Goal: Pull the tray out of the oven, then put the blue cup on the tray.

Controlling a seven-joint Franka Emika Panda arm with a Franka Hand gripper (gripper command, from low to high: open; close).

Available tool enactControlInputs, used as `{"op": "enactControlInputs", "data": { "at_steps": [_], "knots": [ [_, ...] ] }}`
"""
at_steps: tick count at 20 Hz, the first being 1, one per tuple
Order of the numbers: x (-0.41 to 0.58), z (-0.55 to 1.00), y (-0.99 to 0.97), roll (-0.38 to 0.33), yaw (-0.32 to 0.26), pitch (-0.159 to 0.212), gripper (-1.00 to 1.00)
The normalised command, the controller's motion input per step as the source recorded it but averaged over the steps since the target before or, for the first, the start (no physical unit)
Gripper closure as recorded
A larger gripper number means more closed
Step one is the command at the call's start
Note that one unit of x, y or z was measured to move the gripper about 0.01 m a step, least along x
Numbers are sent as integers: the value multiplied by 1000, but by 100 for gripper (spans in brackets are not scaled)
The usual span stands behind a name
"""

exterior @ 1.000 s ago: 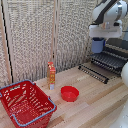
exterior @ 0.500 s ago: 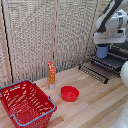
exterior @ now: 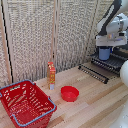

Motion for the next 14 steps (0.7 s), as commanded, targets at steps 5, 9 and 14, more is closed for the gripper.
{"op": "enactControlInputs", "data": {
  "at_steps": [5, 9, 14],
  "knots": [
    [14, 425, 38, -60, -98, 4, -100],
    [114, 780, 62, -16, -157, -1, -100],
    [118, 767, 146, -2, -144, 0, -100]
  ]
}}
